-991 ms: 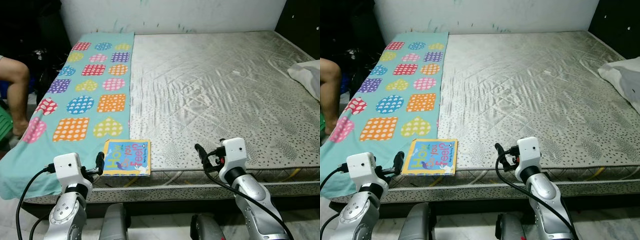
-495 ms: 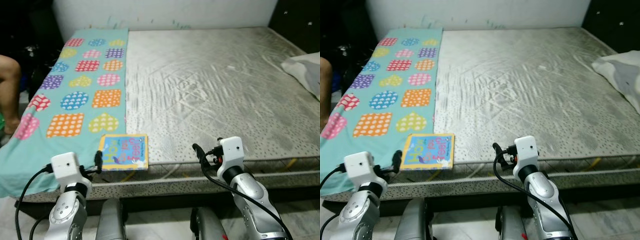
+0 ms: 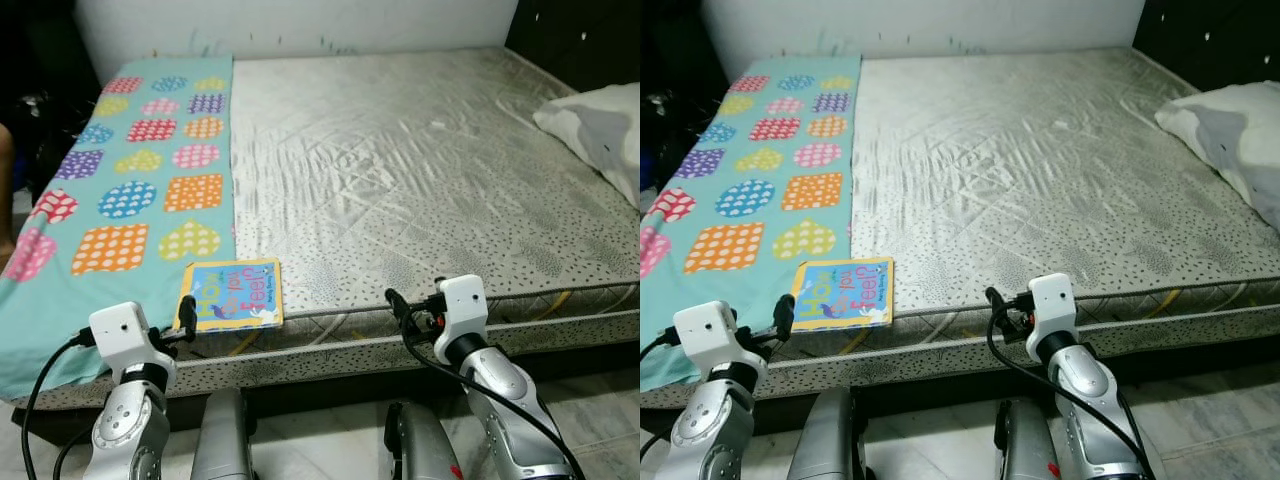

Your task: Clean up the room

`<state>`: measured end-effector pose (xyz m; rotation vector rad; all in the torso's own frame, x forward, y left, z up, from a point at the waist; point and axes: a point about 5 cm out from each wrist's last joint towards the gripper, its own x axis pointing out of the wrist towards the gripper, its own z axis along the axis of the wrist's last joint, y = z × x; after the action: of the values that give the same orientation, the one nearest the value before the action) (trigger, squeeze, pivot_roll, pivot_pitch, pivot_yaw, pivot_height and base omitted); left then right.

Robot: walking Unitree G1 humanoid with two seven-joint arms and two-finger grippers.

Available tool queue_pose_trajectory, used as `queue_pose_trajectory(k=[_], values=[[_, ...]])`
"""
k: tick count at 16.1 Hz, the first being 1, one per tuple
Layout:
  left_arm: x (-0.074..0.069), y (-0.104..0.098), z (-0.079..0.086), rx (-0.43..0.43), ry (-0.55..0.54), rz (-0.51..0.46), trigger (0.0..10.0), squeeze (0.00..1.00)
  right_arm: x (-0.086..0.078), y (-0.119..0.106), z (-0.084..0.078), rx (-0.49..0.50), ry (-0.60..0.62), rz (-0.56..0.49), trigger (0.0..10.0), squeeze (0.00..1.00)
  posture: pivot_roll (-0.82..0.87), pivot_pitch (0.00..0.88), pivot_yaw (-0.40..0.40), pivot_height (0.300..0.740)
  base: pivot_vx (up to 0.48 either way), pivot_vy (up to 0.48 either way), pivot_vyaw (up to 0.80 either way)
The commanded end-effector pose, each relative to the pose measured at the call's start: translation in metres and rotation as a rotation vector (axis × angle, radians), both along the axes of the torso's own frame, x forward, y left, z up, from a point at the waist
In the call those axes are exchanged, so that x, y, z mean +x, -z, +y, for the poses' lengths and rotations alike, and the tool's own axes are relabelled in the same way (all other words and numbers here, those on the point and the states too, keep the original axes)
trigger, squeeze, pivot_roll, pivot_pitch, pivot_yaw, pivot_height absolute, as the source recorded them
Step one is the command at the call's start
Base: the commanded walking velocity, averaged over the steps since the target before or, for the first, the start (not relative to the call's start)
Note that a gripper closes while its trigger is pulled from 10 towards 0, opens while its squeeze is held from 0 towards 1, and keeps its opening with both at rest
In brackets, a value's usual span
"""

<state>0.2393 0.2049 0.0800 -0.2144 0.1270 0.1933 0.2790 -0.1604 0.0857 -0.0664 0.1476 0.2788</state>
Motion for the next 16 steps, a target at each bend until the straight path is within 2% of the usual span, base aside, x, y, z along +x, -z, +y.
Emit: queue_pose_trajectory(k=[1,12,16], values=[[0.0018,-0.0064,-0.0019,0.002,0.018,-0.031,10.0,0.00,0.0023,-0.0020,-0.0007,-0.004,0.002,-0.009,10.0,0.00,-0.09,0.048,0.019,0.544,0.296,0.000,0.00],[0.0028,-0.0053,-0.0044,0.000,0.045,-0.026,10.0,0.00,0.0022,-0.0007,-0.0008,0.005,0.004,-0.003,10.0,0.00,-0.09,0.051,0.020,0.544,0.332,0.000,0.00],[0.0037,-0.0039,-0.0042,-0.004,0.041,-0.018,10.0,0.00,0.0024,-0.0003,-0.0006,-0.004,-0.001,-0.006,10.0,0.00,-0.09,0.045,0.022,0.544,0.000,0.000,0.00]])
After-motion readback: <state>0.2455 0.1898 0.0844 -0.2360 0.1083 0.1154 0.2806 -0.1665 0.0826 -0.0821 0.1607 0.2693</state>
